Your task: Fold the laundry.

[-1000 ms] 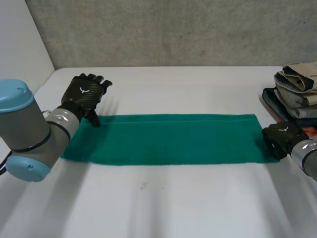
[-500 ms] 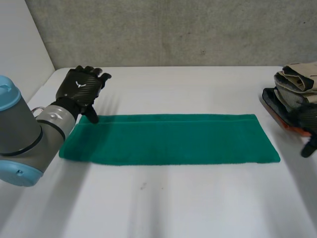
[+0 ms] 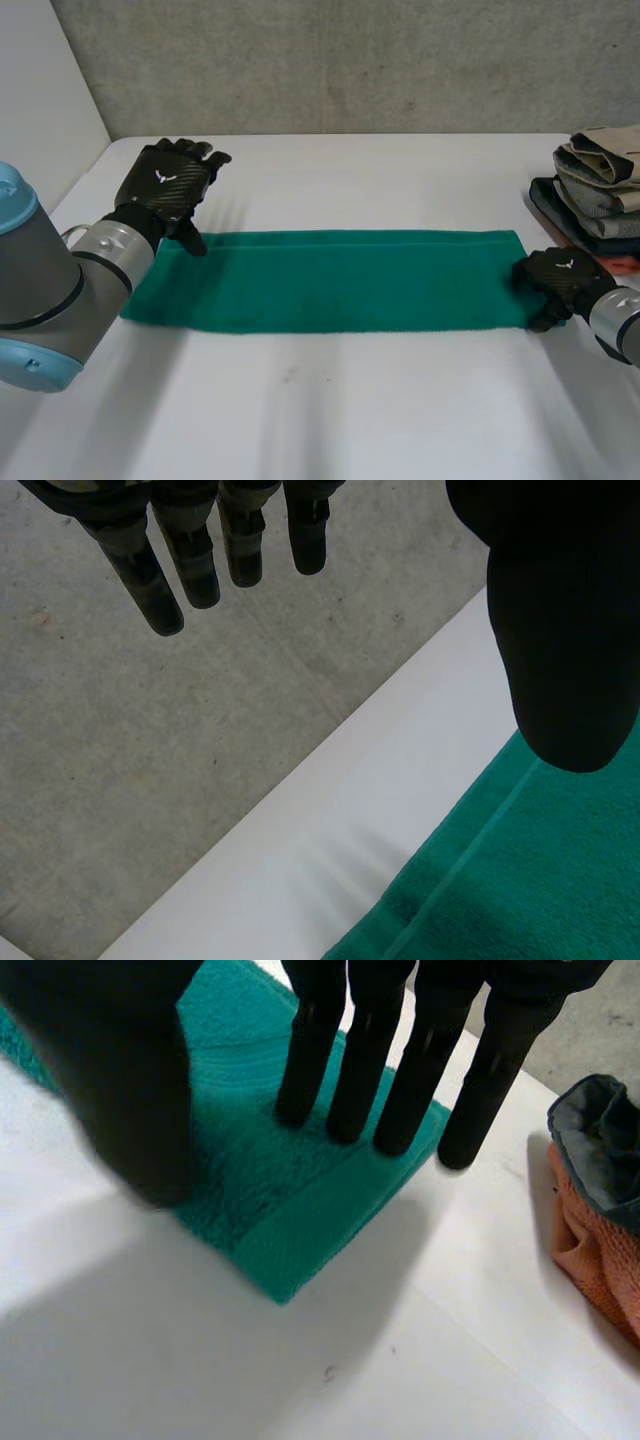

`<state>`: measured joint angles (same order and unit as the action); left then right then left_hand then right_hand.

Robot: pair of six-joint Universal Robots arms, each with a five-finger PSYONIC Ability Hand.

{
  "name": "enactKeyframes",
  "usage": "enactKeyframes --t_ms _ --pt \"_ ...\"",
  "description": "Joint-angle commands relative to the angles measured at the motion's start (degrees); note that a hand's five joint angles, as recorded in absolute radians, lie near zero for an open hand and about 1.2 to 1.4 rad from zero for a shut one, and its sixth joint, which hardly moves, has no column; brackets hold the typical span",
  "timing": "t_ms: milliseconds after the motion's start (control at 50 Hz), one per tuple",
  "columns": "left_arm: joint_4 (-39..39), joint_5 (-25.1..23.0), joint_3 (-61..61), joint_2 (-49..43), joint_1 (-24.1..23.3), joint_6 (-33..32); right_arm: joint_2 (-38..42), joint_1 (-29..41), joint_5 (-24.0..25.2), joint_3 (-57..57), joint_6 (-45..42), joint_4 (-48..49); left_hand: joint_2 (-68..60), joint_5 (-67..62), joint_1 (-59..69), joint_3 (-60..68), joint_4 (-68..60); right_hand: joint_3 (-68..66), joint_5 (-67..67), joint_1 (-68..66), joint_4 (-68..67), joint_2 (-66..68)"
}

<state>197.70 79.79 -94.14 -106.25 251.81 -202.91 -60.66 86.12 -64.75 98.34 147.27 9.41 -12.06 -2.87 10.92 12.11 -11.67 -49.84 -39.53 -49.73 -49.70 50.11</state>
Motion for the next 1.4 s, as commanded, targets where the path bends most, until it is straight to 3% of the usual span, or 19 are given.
enactKeyframes --t_ms 20,100,160,260,380,580,700,820,860,900,920,1000,1040,1160,1280,1360,1400 --pt "0.1 0.0 0.1 -0.1 0.0 0.0 0.5 -0.7 -6.1 -0.4 0.1 0.9 2.0 2.8 -0.9 -2.1 1.6 -30.2 -30.5 -30.3 -30.3 29.9" --pt "0.1 0.0 -0.1 0.0 -0.1 0.1 -2.4 -1.4 -15.3 1.4 -0.3 3.1 2.0 2.8 -0.9 -2.1 1.6 -30.2 -30.5 -30.3 -30.3 29.9" --pt "0.0 0.1 -0.2 0.7 -0.1 0.0 -6.3 -2.0 -15.5 3.4 -2.9 3.3 2.0 2.8 -0.9 -2.1 1.6 -30.2 -30.5 -30.3 -30.3 29.9" --pt "0.0 0.1 -0.4 2.4 0.1 0.0 -9.9 -7.6 -15.7 3.8 -16.7 3.3 2.0 2.8 -0.9 -2.1 1.6 -30.2 -30.5 -30.3 -30.3 29.9" --pt "0.0 0.1 -1.7 4.8 0.6 0.1 -10.4 -7.6 -14.8 2.1 -20.0 4.4 2.0 2.8 -0.9 -2.1 1.6 -30.2 -30.5 -30.3 -30.3 29.9" --pt "0.0 0.1 -3.7 8.9 2.1 0.1 -8.6 23.5 -9.5 -4.5 -20.2 18.4 2.0 2.8 -0.9 -2.1 1.6 -30.2 -30.5 -30.3 -30.3 29.9" --pt "0.0 0.1 -5.4 10.0 2.5 0.1 3.7 41.4 -0.6 -10.8 -21.2 21.5 2.0 2.8 -0.9 -2.1 1.6 -30.2 -30.5 -30.3 -30.3 29.9" --pt "0.4 0.0 -7.1 9.9 2.5 0.1 11.4 49.0 2.3 -14.7 -23.2 16.5 2.0 2.8 -0.9 -2.1 1.6 -30.2 -30.5 -30.3 -30.3 29.9" --pt "0.9 0.0 -7.1 9.7 2.1 0.1 12.4 49.3 1.0 -15.8 -23.5 14.9 2.0 2.8 -0.9 -2.1 1.6 -23.9 -24.2 -24.0 -24.0 23.6" --pt "1.4 0.0 -7.0 9.5 2.0 0.1 11.8 48.7 -1.0 -16.0 -22.8 14.4 2.0 2.8 -0.9 -2.1 1.6 10.8 10.5 10.7 10.7 -11.1" --pt "1.5 0.0 -7.0 9.3 2.0 0.1 10.9 48.6 -5.1 -15.7 -21.6 14.4 2.0 2.8 -0.9 -2.1 1.6 39.8 39.5 39.7 39.7 -40.1" --pt "2.8 0.1 -6.5 8.6 1.7 0.1 4.9 47.4 -17.0 -13.5 -12.3 13.9 2.0 2.8 -0.9 -2.1 1.6 39.8 39.5 39.7 39.7 -40.1" --pt "3.1 0.1 -6.0 7.8 1.0 0.2 1.2 45.2 -19.9 -12.0 -7.3 13.6 2.0 2.8 -0.9 -2.1 1.6 39.8 39.5 39.7 39.7 -40.1" --pt "3.3 0.4 -3.9 5.1 -5.0 0.2 -7.1 37.0 -19.4 -4.5 7.1 8.4 2.0 2.8 -0.9 -2.1 1.6 39.8 39.5 39.7 39.7 -40.1" --pt "3.3 0.6 -3.2 2.7 -8.8 0.1 -6.9 30.9 -18.8 0.3 8.6 -0.3 2.0 2.8 -0.9 -2.1 1.6 39.8 39.5 39.7 39.7 -40.1" --pt "3.3 0.7 -2.6 1.0 -9.8 0.1 -4.6 28.1 -17.9 2.4 8.0 0.0 2.0 2.8 -0.9 -2.1 1.6 39.8 39.5 39.7 39.7 -40.1" --pt "3.3 0.8 -2.5 0.9 -10.1 0.1 -3.2 27.5 -17.6 2.3 7.8 0.4 2.0 2.8 -0.9 -2.1 1.6 20.7 20.4 20.6 20.6 -21.0"
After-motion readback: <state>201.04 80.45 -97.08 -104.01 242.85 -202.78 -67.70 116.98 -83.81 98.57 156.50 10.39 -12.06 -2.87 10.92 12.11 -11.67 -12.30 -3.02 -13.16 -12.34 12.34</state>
